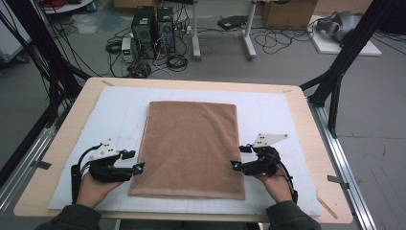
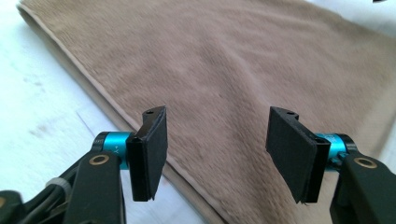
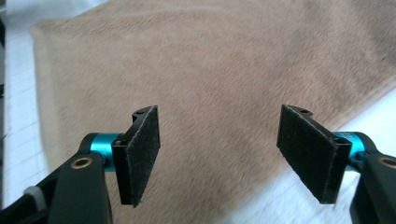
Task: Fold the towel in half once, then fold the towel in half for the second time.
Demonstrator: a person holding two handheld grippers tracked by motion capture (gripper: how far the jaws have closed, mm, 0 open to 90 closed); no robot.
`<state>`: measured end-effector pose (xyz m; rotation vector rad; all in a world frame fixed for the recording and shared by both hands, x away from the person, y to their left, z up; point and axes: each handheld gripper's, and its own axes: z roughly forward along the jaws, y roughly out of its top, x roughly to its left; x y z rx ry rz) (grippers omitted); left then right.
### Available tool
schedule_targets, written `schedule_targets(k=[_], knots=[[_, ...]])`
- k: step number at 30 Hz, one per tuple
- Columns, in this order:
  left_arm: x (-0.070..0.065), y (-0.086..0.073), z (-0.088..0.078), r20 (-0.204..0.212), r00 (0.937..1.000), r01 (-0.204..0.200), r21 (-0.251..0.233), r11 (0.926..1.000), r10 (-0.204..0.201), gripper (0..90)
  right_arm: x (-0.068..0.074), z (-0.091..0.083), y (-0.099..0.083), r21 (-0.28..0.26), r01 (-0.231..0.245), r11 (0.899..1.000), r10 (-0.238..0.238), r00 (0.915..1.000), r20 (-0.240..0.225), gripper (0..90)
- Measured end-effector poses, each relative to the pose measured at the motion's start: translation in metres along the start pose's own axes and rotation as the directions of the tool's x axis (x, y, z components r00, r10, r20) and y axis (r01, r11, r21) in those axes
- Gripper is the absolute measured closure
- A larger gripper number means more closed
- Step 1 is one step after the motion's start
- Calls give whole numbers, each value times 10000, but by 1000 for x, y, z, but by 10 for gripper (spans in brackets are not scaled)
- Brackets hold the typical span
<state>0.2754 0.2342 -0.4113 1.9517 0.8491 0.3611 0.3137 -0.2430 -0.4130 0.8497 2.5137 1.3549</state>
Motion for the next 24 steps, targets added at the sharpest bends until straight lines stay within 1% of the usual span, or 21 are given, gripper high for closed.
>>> schedule_targets(k=[2,5,6,11,12,14,18,21,23,24], knots=[[4,5,1,-94,10000,9,2,10000,-9,383,-2,2,5,30,1,10000,-1,10000,44,291],[9,13,4,-174,9998,-6,-165,9999,3,378,-8,3,12,12,57,10000,-57,9999,149,285],[10,16,5,-209,9998,-56,-126,9999,54,378,-9,4,14,11,52,10000,-52,9998,197,279],[13,30,9,-264,9996,-130,-285,9995,123,378,-13,5,27,9,140,9999,-140,9995,294,267],[14,31,10,-284,9995,-171,-289,9994,163,378,-14,5,29,-21,214,9998,-213,9991,365,265],[16,34,12,-341,9992,-217,-234,9995,209,378,-15,6,32,24,225,9997,-225,9991,357,265],[22,38,18,-436,9989,-185,-145,9997,179,381,-20,10,38,41,245,9997,-246,9988,413,266],[28,42,21,-534,9985,-123,-133,9998,116,381,-25,15,43,184,222,9996,-230,9988,436,266],[32,46,22,-563,9984,-58,-220,9997,46,386,-28,18,48,289,286,9992,-299,9986,440,266],[34,49,24,-604,9982,-39,-159,9999,30,386,-31,20,53,342,338,9988,-353,9983,461,266]])
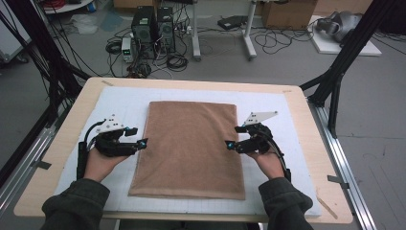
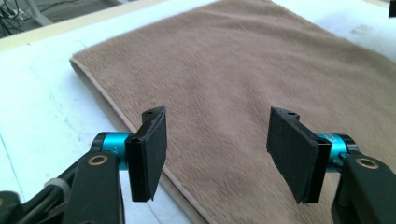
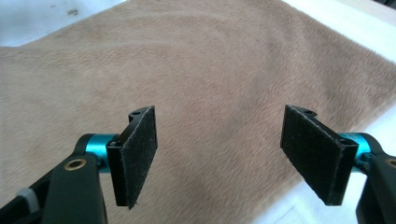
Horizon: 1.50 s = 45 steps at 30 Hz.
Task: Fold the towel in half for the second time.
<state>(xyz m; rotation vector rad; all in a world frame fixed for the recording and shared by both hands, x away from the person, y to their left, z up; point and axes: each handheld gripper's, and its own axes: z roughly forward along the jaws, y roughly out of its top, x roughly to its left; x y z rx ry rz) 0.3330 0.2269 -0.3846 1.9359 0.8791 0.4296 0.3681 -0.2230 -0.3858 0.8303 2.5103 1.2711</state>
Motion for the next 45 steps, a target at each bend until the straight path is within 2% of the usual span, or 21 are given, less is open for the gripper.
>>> schedule_targets(k=[4,6,8,10,14,21,23,25,27,29,32,35,38,39,41,43,45], knots=[[8,11,5,-101,9999,51,-155,9999,-53,390,-9,6,15,182,94,9998,-96,9999,71,267],[13,19,8,-269,9996,82,-66,9999,-84,395,-13,8,23,197,176,9997,-180,9997,171,273],[18,25,11,-429,9990,129,-190,9997,-137,399,-19,10,31,287,139,9995,-147,9995,269,272],[25,32,15,-531,9983,247,-88,9997,-251,403,-24,10,37,160,126,9998,-131,9993,342,273],[33,44,18,-771,9968,199,-40,9998,-202,404,-32,10,47,81,127,9999,-131,9984,543,274],[44,69,20,-764,9968,208,-215,9996,-224,412,-47,9,64,1,-4,10000,4,9968,797,276],[50,74,24,-907,9956,198,-206,9996,-216,412,-53,11,68,-30,-63,10000,66,9960,894,275],[56,72,29,-994,9944,334,-391,9987,-371,413,-58,14,69,83,-85,9999,75,9937,1118,284],[62,66,37,-953,9940,541,-61,9985,-545,413,-63,19,66,200,-219,9996,192,9921,1241,286],[67,61,46,-929,9941,591,395,9975,-552,411,-66,25,62,433,-253,9987,194,9911,1318,292],[69,49,57,-966,9938,601,399,9974,-560,432,-71,36,55,803,-333,9962,228,9915,1281,316],[71,37,67,-1093,9921,701,705,9950,-622,428,-75,45,50,1158,-413,9924,242,9890,1461,329],[75,26,73,-1119,9903,918,861,9920,-820,435,-79,52,45,1302,-666,9893,459,9867,1559,341],[76,23,75,-1113,9901,956,908,9913,-853,454,-80,54,42,1313,-643,9893,423,9855,1644,358],[77,17,77,-1089,9908,916,1084,9899,-798,525,-79,56,33,1004,-459,9939,258,9808,1931,396],[77,12,79,-1167,9895,986,1171,9882,-849,518,-84,62,26,1408,-960,9854,696,9809,1816,359],[79,9,81,-1143,9895,1039,1400,9847,-881,515,-85,66,22,1574,-1173,9805,886,9799,1785,363]])
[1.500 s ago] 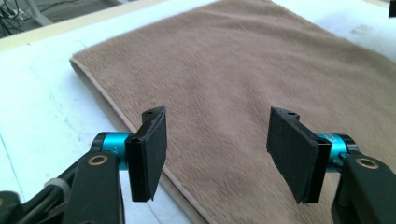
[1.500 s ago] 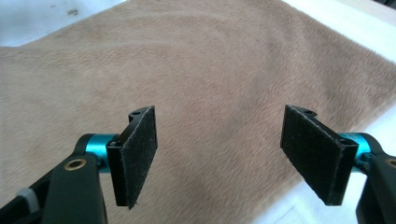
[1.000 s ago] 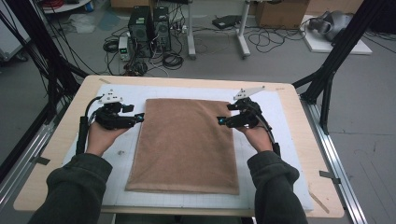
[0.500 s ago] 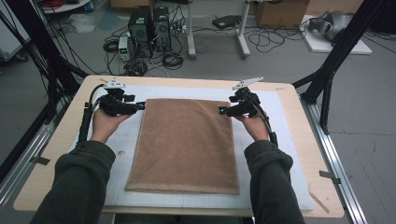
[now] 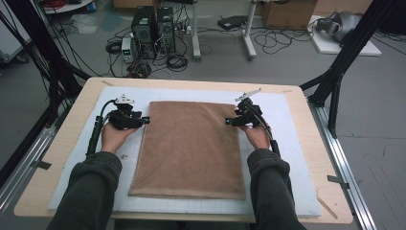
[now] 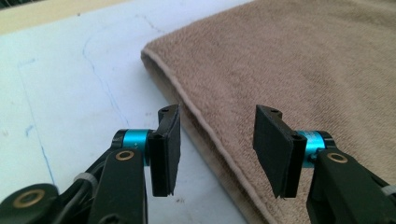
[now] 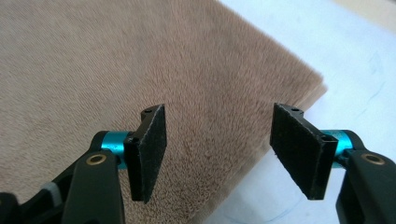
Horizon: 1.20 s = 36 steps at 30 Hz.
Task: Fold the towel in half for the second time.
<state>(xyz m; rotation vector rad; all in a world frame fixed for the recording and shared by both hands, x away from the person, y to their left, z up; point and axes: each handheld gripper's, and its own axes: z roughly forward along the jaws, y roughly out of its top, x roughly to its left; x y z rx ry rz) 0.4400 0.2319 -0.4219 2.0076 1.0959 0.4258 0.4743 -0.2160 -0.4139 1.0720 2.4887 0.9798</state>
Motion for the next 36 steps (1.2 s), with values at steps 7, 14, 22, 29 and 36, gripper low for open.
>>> schedule_targets(k=[7,14,22,29,36], knots=[[-2,-2,8,18,9999,-121,76,9999,121,546,1,12,-3,232,-16,9997,14,9999,113,390],[-4,-6,18,37,10000,-85,365,9993,84,538,1,14,-5,215,-160,9996,157,9998,110,387],[-3,-8,22,28,10000,-9,465,9989,8,544,-2,10,-26,-476,-409,9980,418,9990,181,404],[-3,-9,24,188,9997,119,449,9989,-128,643,-5,14,-28,-478,-696,9964,682,9972,-300,543],[-4,-8,24,567,9974,417,519,9978,-447,807,-6,14,-29,-483,-876,9950,809,9886,-1271,794]])
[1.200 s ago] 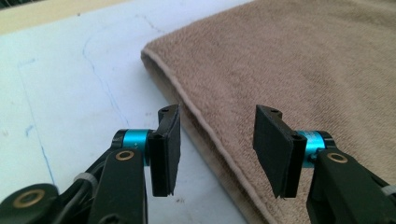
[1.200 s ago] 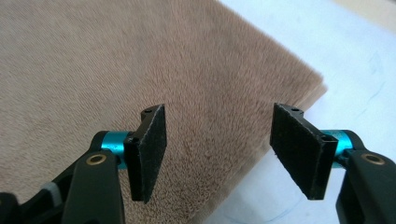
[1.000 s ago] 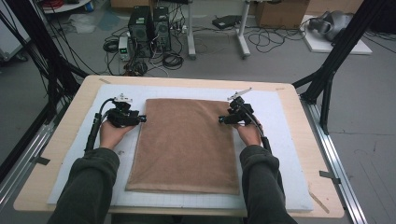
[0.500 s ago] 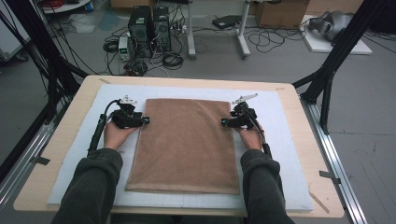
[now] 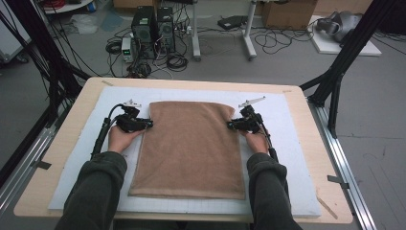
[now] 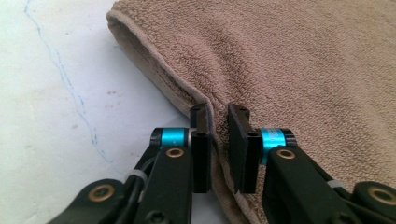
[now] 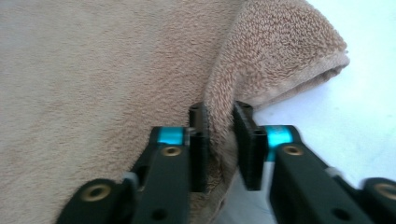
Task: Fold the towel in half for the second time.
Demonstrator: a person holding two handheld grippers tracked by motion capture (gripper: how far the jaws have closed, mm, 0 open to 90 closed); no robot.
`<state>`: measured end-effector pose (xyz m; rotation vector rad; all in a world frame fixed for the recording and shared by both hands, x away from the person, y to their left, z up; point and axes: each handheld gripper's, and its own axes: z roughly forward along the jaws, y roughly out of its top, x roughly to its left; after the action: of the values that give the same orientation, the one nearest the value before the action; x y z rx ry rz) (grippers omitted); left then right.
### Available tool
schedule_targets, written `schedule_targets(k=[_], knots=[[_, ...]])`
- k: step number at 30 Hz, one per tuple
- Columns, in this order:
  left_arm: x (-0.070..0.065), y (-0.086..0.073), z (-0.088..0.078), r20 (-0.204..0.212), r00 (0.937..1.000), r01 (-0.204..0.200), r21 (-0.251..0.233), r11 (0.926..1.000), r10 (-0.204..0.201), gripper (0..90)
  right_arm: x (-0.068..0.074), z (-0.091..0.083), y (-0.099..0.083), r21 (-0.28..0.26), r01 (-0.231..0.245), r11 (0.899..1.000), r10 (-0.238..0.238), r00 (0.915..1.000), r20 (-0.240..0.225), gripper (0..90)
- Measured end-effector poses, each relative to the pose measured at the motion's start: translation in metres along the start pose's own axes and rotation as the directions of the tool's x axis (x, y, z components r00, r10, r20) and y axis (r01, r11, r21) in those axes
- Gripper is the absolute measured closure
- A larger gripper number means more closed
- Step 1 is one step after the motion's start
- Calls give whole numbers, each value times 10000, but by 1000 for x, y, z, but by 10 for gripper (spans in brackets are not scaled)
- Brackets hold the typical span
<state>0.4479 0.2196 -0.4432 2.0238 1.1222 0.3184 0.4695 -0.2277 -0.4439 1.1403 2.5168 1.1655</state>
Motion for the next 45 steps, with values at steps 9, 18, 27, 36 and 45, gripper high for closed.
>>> schedule_targets(k=[9,18,27,36,45], knots=[[-2,7,-22,336,9989,-290,-758,9967,316,828,8,-22,11,-431,443,9981,-455,9986,-264,821],[-18,10,-63,730,9908,-1022,-1443,9842,1136,828,28,-65,13,-929,783,9926,-884,9900,-1096,820],[-44,-36,-98,1276,9679,-1961,-1552,9682,2165,827,61,-89,-22,-372,1111,9931,-1164,9712,-2079,813],[-59,-77,-99,1482,9561,-2395,-1019,9655,2528,823,73,-79,-71,128,839,9964,-788,9705,-2278,809],[-53,-72,-111,1157,9661,-2182,-1124,9694,2309,618,73,-90,-67,-11,858,9963,-848,9831,-1620,534]])
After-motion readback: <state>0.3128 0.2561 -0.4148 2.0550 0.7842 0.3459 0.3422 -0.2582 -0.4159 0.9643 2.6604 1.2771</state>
